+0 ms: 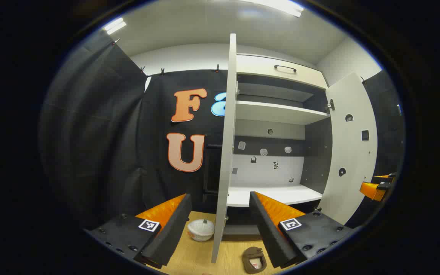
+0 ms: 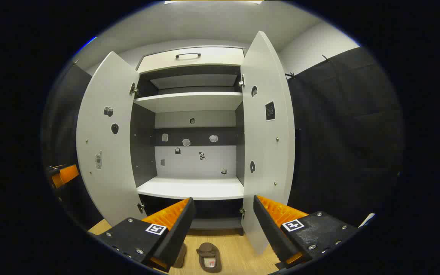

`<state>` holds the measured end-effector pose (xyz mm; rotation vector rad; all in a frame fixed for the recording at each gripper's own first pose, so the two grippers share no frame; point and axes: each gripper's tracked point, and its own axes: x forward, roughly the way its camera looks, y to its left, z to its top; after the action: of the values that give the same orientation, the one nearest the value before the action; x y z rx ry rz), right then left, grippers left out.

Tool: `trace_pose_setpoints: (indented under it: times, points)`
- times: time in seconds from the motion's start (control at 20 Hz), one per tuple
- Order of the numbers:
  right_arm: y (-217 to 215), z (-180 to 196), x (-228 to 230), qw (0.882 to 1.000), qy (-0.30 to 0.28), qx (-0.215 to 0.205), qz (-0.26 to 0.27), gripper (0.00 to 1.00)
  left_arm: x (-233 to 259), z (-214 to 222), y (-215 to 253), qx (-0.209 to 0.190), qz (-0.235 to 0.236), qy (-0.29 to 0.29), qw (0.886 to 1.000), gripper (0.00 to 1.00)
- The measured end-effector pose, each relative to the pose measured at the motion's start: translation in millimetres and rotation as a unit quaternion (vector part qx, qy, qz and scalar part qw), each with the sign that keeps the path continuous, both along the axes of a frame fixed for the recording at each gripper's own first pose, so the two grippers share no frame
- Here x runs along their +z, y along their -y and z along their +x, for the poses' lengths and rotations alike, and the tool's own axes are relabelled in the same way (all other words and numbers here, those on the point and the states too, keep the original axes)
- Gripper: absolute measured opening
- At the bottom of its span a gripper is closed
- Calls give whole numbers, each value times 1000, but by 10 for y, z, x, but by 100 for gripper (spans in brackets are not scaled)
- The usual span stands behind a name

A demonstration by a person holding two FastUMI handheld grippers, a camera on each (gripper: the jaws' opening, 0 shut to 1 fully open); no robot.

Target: Grab one shoe with the right hand and put it into the shoe cabinet, grab the other shoe with the left hand and put it into the shoe cabinet; then close the right door with the right hand and the left door with the left hand.

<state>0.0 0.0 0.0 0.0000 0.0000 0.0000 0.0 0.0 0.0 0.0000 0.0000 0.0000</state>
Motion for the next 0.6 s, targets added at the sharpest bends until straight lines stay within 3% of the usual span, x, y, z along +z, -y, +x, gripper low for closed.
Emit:
trace_pose_setpoints:
  times: [0.6]
  points:
    - [-12,-2,-81,1000,-6,3,-2,94,86,-32,-34,6,4,10,1000,98]
